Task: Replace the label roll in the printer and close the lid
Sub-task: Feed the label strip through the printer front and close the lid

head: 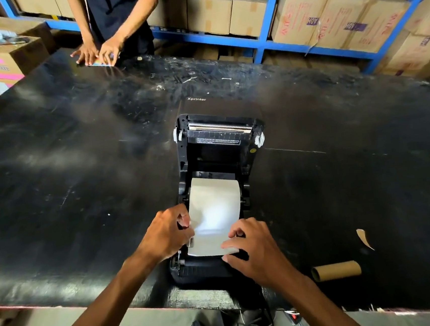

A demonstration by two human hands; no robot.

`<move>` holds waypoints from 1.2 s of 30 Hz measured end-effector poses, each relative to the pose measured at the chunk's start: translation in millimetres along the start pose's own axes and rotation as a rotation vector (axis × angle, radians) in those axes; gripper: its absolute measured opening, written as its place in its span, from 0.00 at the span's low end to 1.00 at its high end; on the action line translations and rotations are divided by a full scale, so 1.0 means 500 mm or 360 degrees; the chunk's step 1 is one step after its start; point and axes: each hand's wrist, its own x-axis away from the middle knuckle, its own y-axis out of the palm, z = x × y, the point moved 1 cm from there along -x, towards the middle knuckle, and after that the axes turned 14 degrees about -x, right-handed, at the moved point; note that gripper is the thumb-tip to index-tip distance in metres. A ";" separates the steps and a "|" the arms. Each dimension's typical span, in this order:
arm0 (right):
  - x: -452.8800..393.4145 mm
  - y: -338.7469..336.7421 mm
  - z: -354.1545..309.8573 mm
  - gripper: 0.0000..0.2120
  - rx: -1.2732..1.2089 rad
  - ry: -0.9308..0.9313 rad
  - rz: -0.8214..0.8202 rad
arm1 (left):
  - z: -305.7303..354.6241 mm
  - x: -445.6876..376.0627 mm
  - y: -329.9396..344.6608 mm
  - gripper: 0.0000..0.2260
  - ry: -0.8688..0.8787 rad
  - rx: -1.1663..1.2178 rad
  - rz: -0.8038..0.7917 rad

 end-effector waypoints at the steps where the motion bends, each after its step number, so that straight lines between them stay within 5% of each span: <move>1: -0.006 0.001 0.001 0.09 0.0060 -0.0040 -0.0059 | -0.001 0.000 0.001 0.13 0.0001 0.0008 0.0001; 11: -0.013 0.006 0.013 0.10 0.0650 -0.0474 -0.0214 | -0.006 0.001 0.004 0.12 0.0026 0.0067 0.0017; 16: -0.017 0.008 0.005 0.11 0.0295 -0.0206 -0.0112 | 0.008 0.035 -0.001 0.08 0.0144 0.0040 0.0366; 20: -0.002 0.016 0.003 0.12 0.0052 -0.0073 -0.0073 | 0.017 0.069 -0.001 0.12 0.0620 -0.0228 0.0151; 23: 0.007 0.012 0.000 0.10 0.0019 -0.0085 -0.0034 | 0.015 0.084 0.009 0.06 0.0835 -0.0465 0.0251; 36: 0.097 0.010 -0.044 0.08 0.0059 -0.0297 0.0050 | 0.040 0.207 0.011 0.05 0.0802 -0.0448 0.0353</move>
